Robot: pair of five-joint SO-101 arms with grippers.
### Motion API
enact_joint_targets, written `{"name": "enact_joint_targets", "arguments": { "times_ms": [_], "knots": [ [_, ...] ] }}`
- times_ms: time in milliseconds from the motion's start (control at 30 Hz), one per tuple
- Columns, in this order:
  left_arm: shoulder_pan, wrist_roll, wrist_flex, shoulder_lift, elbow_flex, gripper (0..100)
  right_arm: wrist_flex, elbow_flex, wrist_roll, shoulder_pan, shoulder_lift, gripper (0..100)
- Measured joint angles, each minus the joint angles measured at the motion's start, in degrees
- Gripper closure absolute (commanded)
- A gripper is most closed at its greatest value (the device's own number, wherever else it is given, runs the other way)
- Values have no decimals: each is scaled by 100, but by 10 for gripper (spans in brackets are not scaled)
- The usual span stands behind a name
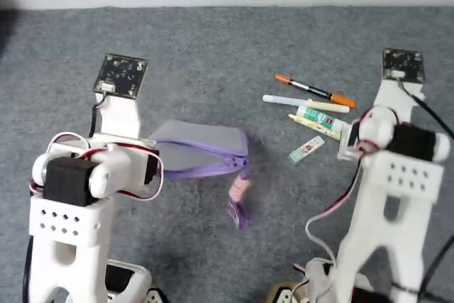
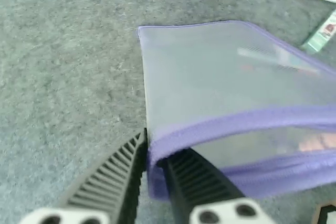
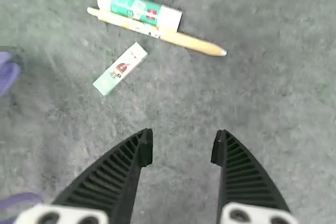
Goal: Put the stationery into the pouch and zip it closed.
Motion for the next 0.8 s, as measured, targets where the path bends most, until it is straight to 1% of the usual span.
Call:
{"name": "enact_joint_targets", "arguments": {
  "times_ms": [100,233,333,400,567,800],
  "knots": [
    [-35,105,0,0,0,987,-132,0,-501,-158,651,804],
    [-44,158,-105,0,0,987,-369,0,-1407,-791,1380,804],
    [-44,158,-105,79,0,987,-809,0,-2075,-1204,1820,804],
    [-44,158,-105,176,0,987,-1222,0,-2338,-1380,2101,804],
    [-44,158,-105,343,-53,987,-2215,0,-2646,-1486,2787,804],
    [-44,158,-105,396,-88,987,-2769,-185,-2690,-1477,3736,804]
  ]
}}
